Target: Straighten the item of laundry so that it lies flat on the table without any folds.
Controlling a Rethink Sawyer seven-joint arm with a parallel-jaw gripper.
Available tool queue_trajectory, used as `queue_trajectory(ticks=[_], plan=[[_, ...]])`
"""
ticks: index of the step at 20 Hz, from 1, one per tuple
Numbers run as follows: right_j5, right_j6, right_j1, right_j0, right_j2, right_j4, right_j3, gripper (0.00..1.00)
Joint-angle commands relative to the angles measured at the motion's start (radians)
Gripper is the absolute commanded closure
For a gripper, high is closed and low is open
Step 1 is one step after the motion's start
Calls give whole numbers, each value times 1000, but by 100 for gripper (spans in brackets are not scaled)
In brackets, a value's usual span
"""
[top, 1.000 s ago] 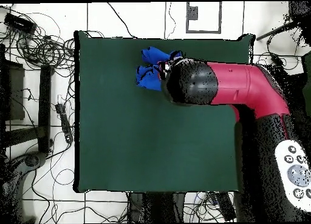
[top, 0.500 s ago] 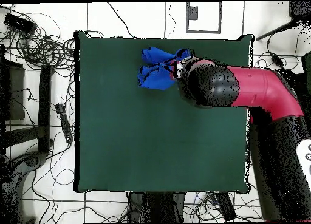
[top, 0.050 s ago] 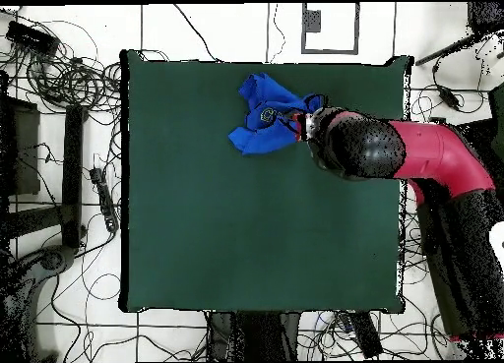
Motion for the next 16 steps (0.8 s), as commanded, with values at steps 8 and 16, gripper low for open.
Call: queue_trajectory(ticks=[8,16], plan=[[-33,-439,158,-72,124,-217,134,100],[-69,-456,213,-107,145,-299,121,100]])
